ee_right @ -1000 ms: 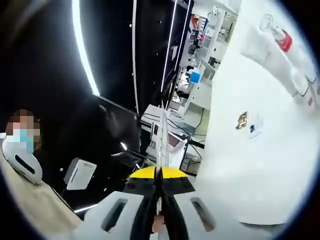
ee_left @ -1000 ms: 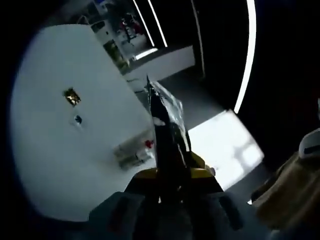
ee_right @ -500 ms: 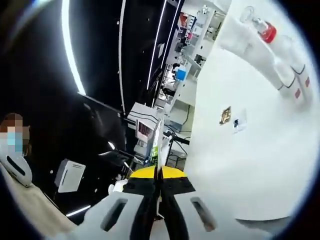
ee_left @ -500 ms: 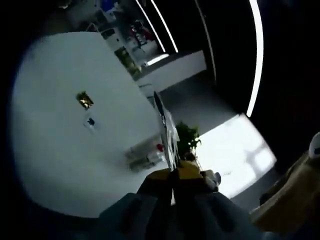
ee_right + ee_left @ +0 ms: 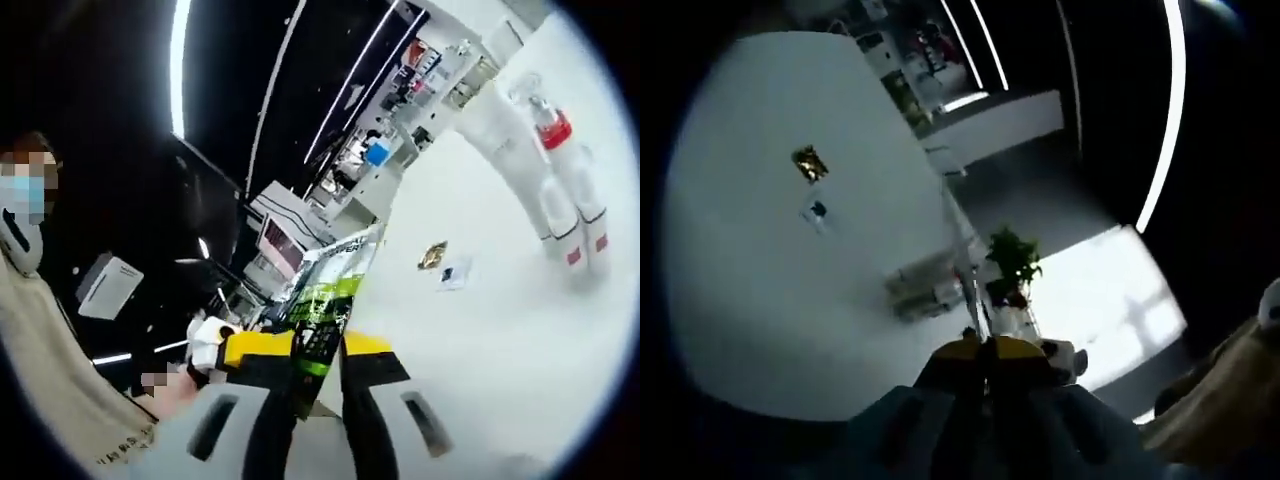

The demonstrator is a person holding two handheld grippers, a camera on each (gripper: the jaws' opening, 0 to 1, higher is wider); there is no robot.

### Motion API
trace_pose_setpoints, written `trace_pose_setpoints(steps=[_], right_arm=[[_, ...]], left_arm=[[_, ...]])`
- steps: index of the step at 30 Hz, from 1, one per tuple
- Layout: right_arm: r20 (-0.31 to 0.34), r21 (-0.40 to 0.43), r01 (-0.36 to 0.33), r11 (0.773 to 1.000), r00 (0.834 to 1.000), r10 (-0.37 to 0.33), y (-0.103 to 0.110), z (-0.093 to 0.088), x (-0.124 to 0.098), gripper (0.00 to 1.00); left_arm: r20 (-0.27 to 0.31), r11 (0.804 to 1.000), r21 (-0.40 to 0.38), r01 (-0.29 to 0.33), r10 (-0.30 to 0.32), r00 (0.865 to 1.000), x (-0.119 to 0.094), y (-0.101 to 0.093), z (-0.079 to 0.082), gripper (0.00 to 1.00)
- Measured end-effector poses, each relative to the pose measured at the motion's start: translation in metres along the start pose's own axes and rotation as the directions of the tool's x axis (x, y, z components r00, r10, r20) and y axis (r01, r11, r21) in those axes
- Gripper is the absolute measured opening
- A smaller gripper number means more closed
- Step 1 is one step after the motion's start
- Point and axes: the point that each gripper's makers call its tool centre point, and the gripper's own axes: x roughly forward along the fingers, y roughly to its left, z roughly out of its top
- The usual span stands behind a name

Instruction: Arrange the skincare products in the storage area until every visible bottle or jar stands upright without overlapping.

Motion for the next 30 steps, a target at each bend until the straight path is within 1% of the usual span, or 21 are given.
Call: trace_pose_setpoints(steps=[2, 3, 5, 9, 13, 15, 18, 20, 24, 27, 29, 30], right_arm=[[-0.017, -0.046, 0.007, 0.999, 1.0, -0.008, -0.005, -0.001, -0.004, 0.22], [-0.029, -0.055, 0.007, 0.998, 1.0, -0.008, -0.006, -0.002, -0.006, 0.24], [-0.042, -0.113, -0.007, 0.994, 0.999, 0.002, -0.005, -0.001, -0.009, 0.29], [-0.06, -0.15, -0.02, 0.989, 0.998, 0.011, -0.005, 0.0, -0.013, 0.38], [-0.055, -0.178, -0.014, 0.984, 0.998, 0.004, -0.01, 0.005, -0.02, 0.43], [-0.048, -0.227, -0.001, 0.974, 0.999, -0.01, -0.012, 0.009, -0.024, 0.47], [-0.056, -0.274, 0.016, 0.962, 0.998, -0.032, -0.016, 0.012, -0.029, 0.54], [-0.061, -0.284, 0.022, 0.959, 0.997, -0.041, -0.017, 0.012, -0.032, 0.58], [-0.049, -0.32, 0.061, 0.945, 0.996, -0.08, -0.022, 0.016, -0.04, 0.69], [-0.025, -0.337, 0.093, 0.937, 0.994, -0.108, -0.026, 0.019, -0.047, 0.77], [-0.02, -0.332, 0.104, 0.937, 0.993, -0.117, -0.027, 0.02, -0.052, 0.8], [-0.018, -0.34, 0.111, 0.934, 0.992, -0.124, -0.028, 0.02, -0.054, 0.81]], left_arm=[[-0.013, 1.0, -0.001, 0.003, -0.003, 1.0, 0.002, -0.001, -0.002, 0.0], [-0.017, 1.0, 0.0, 0.0, 0.0, 1.0, 0.002, 0.0, -0.003, 0.0], [-0.024, 1.0, -0.003, -0.009, 0.009, 1.0, 0.003, 0.004, -0.004, 0.0], [-0.019, 1.0, -0.025, -0.013, 0.013, 1.0, 0.007, 0.004, -0.003, 0.0], [-0.029, 0.999, -0.031, -0.021, 0.02, 0.999, 0.012, 0.006, -0.005, 0.0], [-0.038, 0.999, -0.039, -0.021, 0.019, 0.999, 0.014, 0.007, -0.007, 0.0], [-0.05, 0.999, -0.044, -0.029, 0.027, 0.998, 0.018, 0.009, -0.01, 0.0], [-0.062, 0.999, -0.041, -0.034, 0.032, 0.998, 0.022, 0.01, -0.013, 0.0], [-0.095, 0.999, -0.019, -0.039, 0.037, 0.995, 0.03, 0.012, -0.018, 0.0], [-0.114, 0.999, -0.02, -0.039, 0.037, 0.993, 0.039, 0.012, -0.023, 0.0], [-0.121, 0.999, -0.02, -0.037, 0.035, 0.992, 0.042, 0.012, -0.025, 0.0], [-0.123, 0.999, -0.021, -0.038, 0.035, 0.992, 0.045, 0.012, -0.026, 0.0]])
